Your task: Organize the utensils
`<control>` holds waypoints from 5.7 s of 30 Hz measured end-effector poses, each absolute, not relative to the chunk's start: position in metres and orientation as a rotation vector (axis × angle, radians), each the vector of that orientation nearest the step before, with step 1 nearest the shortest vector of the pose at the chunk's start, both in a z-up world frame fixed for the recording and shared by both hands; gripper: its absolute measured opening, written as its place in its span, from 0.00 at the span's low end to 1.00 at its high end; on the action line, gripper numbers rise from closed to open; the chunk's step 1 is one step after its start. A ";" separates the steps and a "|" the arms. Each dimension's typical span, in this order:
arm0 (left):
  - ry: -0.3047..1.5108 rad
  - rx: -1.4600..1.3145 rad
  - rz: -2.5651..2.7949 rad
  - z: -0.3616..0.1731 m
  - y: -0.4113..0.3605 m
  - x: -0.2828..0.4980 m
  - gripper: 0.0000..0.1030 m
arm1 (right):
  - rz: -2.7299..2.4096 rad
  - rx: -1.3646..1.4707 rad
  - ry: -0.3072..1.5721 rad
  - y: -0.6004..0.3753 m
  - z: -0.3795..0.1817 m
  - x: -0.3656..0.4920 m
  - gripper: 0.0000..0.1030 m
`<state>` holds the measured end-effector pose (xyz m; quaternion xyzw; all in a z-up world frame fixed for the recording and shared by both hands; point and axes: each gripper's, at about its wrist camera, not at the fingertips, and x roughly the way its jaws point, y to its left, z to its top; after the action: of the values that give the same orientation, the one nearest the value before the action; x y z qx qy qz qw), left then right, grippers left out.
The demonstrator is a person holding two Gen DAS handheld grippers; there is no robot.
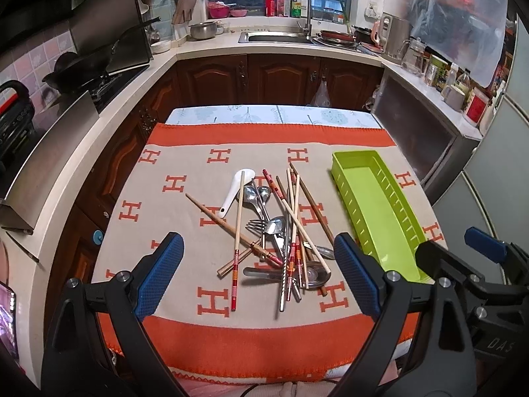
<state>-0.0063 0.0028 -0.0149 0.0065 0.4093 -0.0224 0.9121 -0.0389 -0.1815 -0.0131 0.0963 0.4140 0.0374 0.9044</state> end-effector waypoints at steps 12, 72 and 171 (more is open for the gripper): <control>0.842 0.014 -0.046 -0.015 0.002 -0.008 0.88 | 0.090 0.194 0.857 -0.179 -0.011 -0.041 0.88; 1.151 -0.005 -0.077 -0.097 0.094 0.135 0.88 | 0.238 0.161 1.186 -0.136 -0.078 0.112 0.66; 1.373 -0.220 -0.289 -0.149 0.074 0.133 0.04 | 0.380 0.263 1.319 -0.151 -0.126 0.092 0.05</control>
<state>0.1331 0.0738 -0.1486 -0.1009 0.6304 -0.1326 0.7581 0.0921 -0.1508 -0.1258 0.1212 0.6071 0.1749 0.7656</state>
